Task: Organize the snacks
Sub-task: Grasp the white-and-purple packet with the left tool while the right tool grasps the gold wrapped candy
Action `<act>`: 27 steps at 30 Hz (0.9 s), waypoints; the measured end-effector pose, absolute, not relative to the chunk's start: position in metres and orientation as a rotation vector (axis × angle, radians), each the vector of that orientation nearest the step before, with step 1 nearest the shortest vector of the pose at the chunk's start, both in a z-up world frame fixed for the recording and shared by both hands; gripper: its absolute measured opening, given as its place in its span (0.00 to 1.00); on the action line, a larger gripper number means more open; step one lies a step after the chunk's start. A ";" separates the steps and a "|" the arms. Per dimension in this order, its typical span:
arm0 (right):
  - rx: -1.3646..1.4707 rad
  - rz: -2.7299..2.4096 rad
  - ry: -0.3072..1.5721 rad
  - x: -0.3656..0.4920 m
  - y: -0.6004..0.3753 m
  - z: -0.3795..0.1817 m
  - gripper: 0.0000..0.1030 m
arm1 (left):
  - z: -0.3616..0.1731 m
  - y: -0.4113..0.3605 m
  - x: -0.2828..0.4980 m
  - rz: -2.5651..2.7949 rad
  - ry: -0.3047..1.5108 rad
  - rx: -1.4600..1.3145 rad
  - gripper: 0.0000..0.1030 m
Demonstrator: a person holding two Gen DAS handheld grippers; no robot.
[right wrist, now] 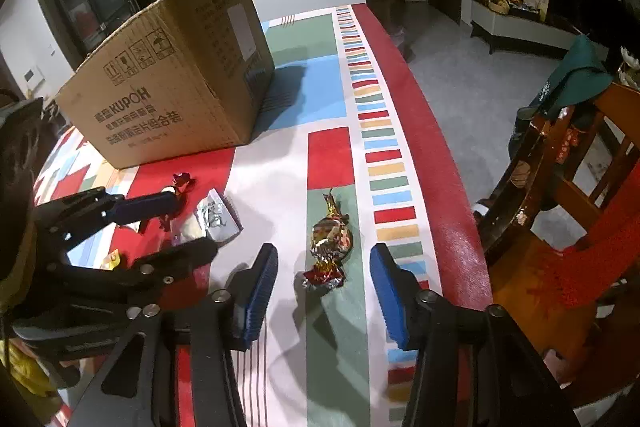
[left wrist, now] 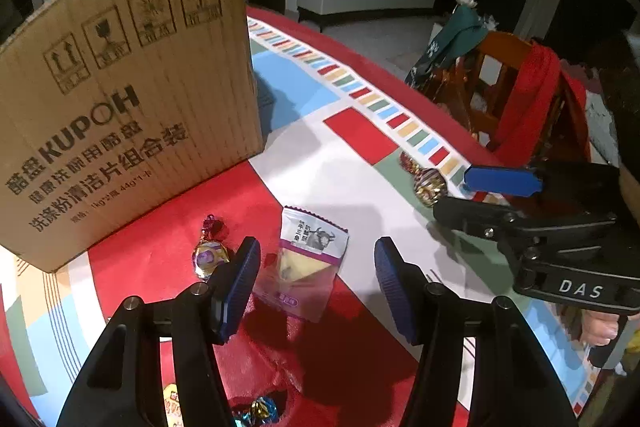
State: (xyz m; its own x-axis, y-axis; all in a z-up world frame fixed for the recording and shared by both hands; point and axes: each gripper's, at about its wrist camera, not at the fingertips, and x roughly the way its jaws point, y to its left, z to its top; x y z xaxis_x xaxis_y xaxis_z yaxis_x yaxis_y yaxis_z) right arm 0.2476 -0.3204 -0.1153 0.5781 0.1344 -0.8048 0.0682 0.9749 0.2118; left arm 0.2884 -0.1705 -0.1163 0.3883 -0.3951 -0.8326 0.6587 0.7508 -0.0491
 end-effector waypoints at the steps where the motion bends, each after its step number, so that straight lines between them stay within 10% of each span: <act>1: 0.232 0.040 0.959 0.249 -0.321 -0.116 0.45 | -0.119 -0.172 0.289 -0.682 0.965 0.314 0.56; 11: 0.243 0.030 0.980 0.261 -0.317 -0.125 0.37 | -0.128 -0.173 0.294 -0.652 0.989 0.305 0.35; 27: 0.223 0.021 0.939 0.258 -0.308 -0.112 0.24 | -0.122 -0.168 0.292 -0.615 0.988 0.255 0.31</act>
